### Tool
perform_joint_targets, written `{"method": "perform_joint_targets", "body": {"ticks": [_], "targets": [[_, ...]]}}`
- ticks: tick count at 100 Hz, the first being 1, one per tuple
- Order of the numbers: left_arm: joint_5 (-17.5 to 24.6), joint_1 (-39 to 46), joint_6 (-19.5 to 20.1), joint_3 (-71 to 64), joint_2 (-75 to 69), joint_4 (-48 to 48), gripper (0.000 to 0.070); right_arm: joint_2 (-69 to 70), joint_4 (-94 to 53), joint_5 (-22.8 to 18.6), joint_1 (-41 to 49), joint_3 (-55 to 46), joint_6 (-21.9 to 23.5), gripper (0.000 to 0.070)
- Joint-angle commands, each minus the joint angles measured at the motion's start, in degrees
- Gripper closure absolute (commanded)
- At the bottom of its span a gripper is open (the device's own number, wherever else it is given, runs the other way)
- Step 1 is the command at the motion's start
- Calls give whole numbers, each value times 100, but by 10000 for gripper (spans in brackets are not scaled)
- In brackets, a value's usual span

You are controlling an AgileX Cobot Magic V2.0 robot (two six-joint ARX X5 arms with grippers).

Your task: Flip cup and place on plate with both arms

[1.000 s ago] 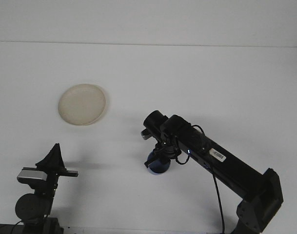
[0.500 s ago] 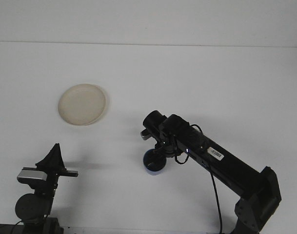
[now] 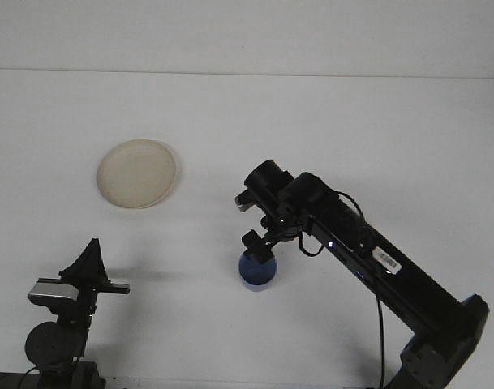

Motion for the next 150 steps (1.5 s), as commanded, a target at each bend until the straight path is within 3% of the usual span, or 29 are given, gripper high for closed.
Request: {"method": "perform_joint_targets", "body": {"ticks": [1,18,36,65,118,133,150], "targets": [[7,-11,-15,-107,-9,61,688,-219,-160,26,-162,146,-299,179],[7,-11,-13,-107,-9,61,688,-782,-160,9,-944,142,-625,179],[7,-11,-13,-107,-9,61,688,-1471,-83,-20,-2052,-122,-640,179],[7,-11,-13,-107,-9,61,688,-3346,1502,-66,-3456,-2118,-638,179],[7,-11,-13,-107,-9,61,688,-7012,5278,-160,-3567,-6043,-505,179],[7,-11,-13,-107,-9,61,688,-7375,6461,-160,-3567,-6806,-621,180],[7,-11,-13,-107,-9,61,688,-7246,6688,-162,-3567,-6996,-573,180]]}}
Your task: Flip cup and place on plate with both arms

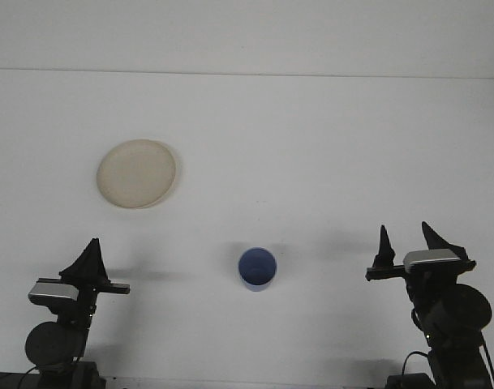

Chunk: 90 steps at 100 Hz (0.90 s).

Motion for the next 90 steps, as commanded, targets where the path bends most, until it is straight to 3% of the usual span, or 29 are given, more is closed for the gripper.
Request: {"method": "perform_joint_targets", "body": {"ticks": [1,75,90], "targets": [[7,-11,-13,-107,-9,61,688,90,173,-2,9,37,-7,180],[7,-11,-13,-107,-9,61,688,109,256,17,9,37,-9,180],[7,-11,-188,-107,-9,79,688,109,254,17,9,37,-11,180]]}}
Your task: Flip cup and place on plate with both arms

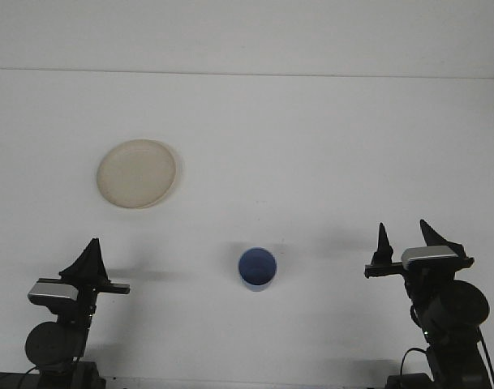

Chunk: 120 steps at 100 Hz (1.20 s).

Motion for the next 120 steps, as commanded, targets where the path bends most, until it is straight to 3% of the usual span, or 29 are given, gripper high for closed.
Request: {"method": "perform_joint_targets", "body": {"ticks": [1,25,58,86,120], "targets": [[7,-11,-105,-107,-9,83,688,9,63,7,9,39,-11,180],[4,-11,-223,323,-7,-240,688,9,61,9,9,39,-13,180],[4,-11,-214,2553,715,-2592,688,9,61,9,9,39,-13,180],[63,-11,-212,4846,2667,-4730,688,9,61,9,9,39,-13,180],[63,-17,-31,6555,4690,-6830,688,9,61,9,9,39,-13,180]]}}
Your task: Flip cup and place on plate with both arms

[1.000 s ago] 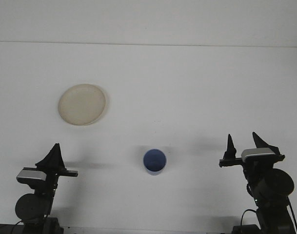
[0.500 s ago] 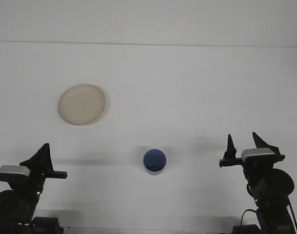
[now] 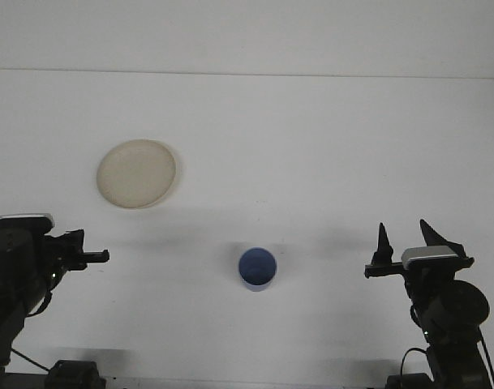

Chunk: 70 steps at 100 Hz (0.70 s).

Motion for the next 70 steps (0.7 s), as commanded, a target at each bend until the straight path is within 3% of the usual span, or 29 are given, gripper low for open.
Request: {"method": "perform_joint_targets", "body": {"ticks": [1,54,62,70], "targets": [[28,-24,153,212,249,-267,688,7,61,9,9,39,-11,180],[28,-92,136,267,557,-160,675,7,61,9,9,39,-11,180],[28,-92,90,267,555,-164,552,7,61,9,9,39,-11,179],[28,-92,74,267,555,-188,326,7,63,9,9,39,-11,180]]}}
